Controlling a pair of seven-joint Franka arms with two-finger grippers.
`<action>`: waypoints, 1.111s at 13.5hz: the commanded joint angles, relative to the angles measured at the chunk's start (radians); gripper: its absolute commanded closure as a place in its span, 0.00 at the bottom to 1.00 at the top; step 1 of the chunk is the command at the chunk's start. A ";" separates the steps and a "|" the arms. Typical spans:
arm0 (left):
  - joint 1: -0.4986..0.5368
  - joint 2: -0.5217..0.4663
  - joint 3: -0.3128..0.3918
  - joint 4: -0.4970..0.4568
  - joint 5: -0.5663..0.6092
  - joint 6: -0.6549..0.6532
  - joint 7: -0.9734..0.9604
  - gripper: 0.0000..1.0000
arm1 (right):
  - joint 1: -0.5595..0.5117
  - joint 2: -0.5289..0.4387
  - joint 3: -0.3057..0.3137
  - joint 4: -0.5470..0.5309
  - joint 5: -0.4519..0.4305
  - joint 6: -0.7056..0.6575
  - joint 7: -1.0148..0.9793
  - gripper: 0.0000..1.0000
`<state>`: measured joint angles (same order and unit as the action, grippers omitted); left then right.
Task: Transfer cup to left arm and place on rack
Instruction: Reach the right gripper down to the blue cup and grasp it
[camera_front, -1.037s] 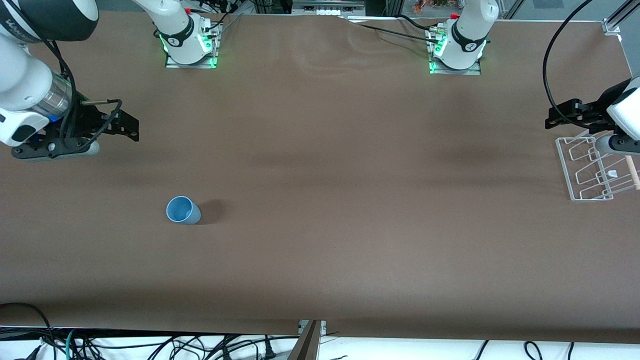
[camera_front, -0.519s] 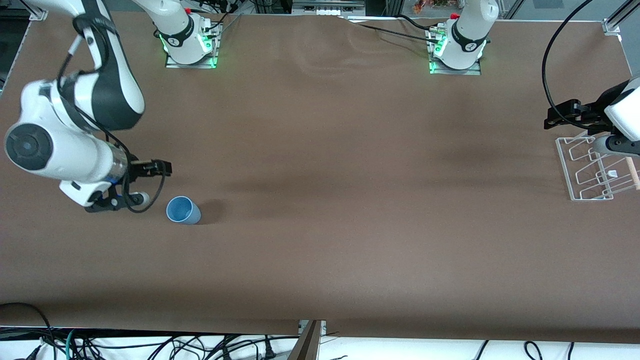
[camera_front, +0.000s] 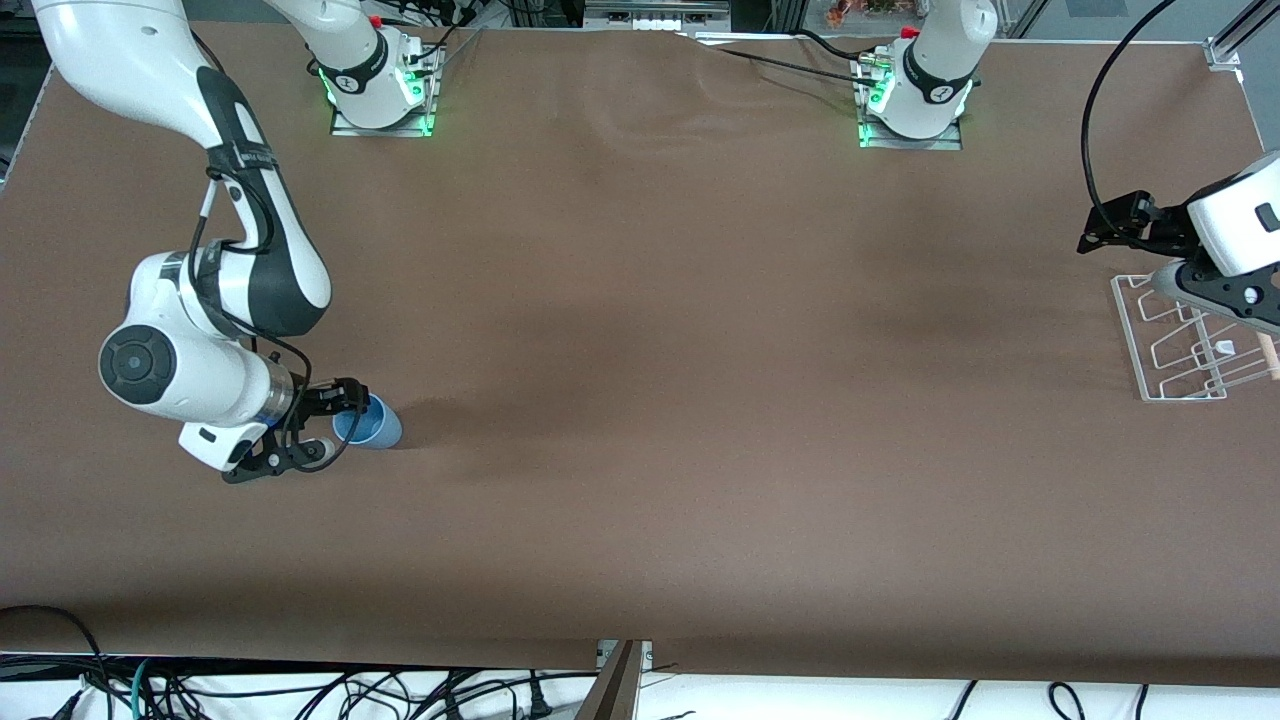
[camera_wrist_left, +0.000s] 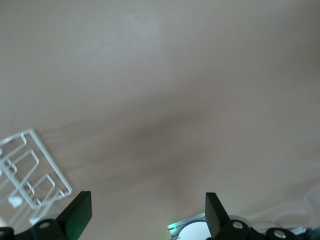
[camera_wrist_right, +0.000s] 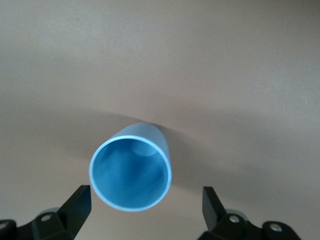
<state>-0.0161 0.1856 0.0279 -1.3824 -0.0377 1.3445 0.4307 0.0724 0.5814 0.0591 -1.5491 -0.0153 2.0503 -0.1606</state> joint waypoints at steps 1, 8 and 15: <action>-0.018 0.015 0.009 0.000 -0.025 -0.005 0.182 0.00 | -0.029 0.029 0.008 0.020 -0.011 0.013 -0.043 0.03; -0.013 0.018 0.012 -0.136 -0.097 0.174 0.552 0.00 | -0.031 0.087 0.008 0.020 -0.003 0.028 -0.042 0.43; 0.005 0.052 0.013 -0.158 -0.264 0.231 0.681 0.00 | -0.031 0.107 0.008 0.023 0.003 0.021 -0.033 1.00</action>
<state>-0.0198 0.2475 0.0384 -1.5244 -0.2514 1.5569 1.0533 0.0524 0.6782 0.0568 -1.5442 -0.0149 2.0752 -0.1907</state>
